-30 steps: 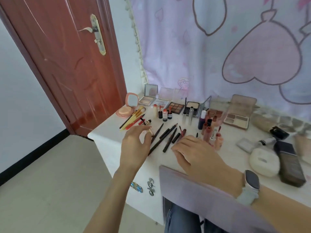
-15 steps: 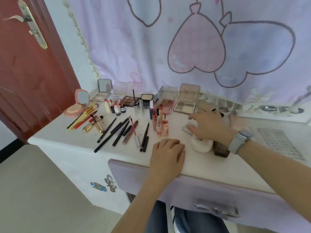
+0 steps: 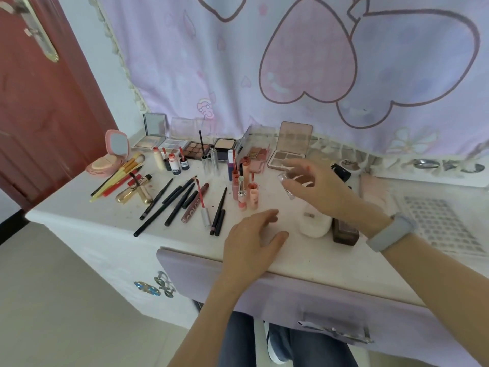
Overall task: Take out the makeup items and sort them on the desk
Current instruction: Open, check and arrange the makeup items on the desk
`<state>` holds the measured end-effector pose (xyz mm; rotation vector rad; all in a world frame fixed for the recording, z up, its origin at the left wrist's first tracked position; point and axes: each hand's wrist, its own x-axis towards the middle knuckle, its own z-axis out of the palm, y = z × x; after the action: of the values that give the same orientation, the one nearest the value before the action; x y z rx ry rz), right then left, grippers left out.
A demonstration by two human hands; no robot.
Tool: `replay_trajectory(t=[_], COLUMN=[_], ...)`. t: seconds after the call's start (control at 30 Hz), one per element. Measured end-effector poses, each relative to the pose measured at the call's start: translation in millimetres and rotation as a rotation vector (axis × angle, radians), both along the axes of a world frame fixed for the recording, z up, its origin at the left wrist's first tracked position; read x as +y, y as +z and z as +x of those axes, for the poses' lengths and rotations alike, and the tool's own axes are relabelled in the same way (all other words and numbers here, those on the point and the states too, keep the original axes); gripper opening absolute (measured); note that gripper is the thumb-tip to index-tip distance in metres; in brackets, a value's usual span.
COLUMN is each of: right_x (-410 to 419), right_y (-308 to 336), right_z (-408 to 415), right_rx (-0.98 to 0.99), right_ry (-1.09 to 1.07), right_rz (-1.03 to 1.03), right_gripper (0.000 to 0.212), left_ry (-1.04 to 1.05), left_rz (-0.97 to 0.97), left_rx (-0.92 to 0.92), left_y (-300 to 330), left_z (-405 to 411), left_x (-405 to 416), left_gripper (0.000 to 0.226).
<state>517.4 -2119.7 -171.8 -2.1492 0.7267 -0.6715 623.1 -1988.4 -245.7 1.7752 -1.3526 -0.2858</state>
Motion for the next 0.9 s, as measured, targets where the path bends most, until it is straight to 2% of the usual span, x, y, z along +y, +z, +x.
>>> replay_trajectory(t=[0.07,0.13,0.27,0.43,0.53,0.7,0.77,0.9], right_x=[10,20,32,34,29,1,-15,-44], right_y=[0,-3,-8,-9,-8,-3,-2,0], right_z=[-9,-13,-8,-4,-5,-4,0,14], right_rx=[-0.037,0.014,0.116,0.119,0.07,-0.002,-0.02,-0.154], right_ry=[0.025,0.048,0.054,0.128,0.115,-0.038,-0.118,-0.339], right_rz=[0.094,0.093,0.032,0.088,0.125,0.254,0.297,0.357], right_gripper=[0.036,0.034,0.033,0.022,0.009,0.017,0.016,0.018], left_ry=[-0.02,-0.027,0.011,0.137,0.093,0.026,0.06,0.094], left_rz=[-0.069,-0.146,-0.253,-0.333,-0.288,-0.174,-0.102,0.013], left_rx=[0.178,0.239,0.138,0.106,0.157,0.157,0.1,-0.14], left_y=[2,3,1,-2,-3,0,-2,-6], left_z=[-1,-1,-4,-7,-7,-6,-6,-9], left_x=[1,3,6,7,7,4,2,1], left_gripper=[0.054,0.064,0.07,0.052,0.067,0.076,0.07,0.054])
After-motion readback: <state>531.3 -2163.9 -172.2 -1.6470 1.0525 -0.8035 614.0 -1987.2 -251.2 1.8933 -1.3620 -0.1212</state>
